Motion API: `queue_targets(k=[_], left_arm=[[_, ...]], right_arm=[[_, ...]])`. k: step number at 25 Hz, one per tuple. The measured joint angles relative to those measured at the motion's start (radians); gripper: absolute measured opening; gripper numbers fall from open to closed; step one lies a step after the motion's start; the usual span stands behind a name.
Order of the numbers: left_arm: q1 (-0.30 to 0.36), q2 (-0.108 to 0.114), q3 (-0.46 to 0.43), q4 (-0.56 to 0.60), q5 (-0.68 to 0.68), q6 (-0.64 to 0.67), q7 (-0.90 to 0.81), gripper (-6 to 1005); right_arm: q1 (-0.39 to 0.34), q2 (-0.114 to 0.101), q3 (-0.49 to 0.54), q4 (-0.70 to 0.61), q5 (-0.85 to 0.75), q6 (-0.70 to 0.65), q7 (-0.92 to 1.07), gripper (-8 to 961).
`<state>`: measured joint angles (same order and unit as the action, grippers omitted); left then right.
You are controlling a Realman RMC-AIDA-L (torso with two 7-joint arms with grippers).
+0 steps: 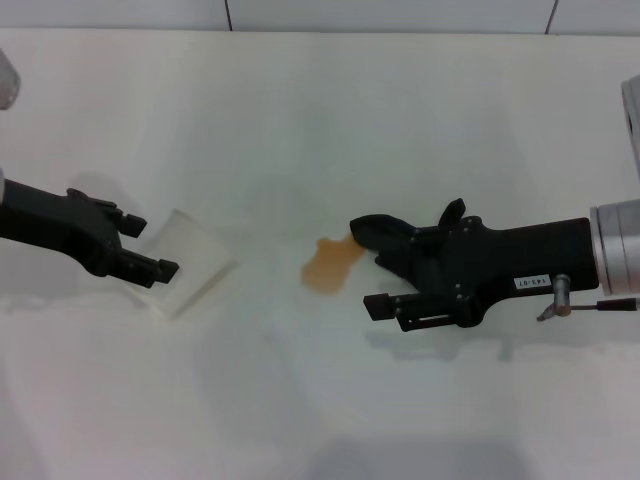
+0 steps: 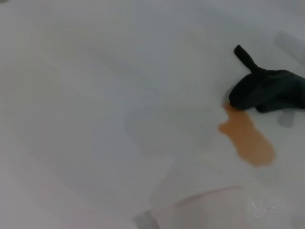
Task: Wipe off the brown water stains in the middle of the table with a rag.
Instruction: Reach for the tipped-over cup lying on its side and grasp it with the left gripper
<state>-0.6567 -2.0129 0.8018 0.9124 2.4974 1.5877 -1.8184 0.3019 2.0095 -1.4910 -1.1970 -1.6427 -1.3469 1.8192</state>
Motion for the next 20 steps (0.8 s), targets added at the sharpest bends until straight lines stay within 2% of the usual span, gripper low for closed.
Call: queue_targets(k=[12,20], left_arm=[[0.000,-0.033,0.002,-0.011,0.000,-0.031,0.027,875],[0.000,-0.037,0.011,-0.031,0.000,-0.052,0.030,875]], right_arm=[[0.000,0.000,0.000,-0.006,0.000,-0.005,0.000,690],[0.000,0.000,0.004,-0.002,0.000,-0.006,0.000,689]])
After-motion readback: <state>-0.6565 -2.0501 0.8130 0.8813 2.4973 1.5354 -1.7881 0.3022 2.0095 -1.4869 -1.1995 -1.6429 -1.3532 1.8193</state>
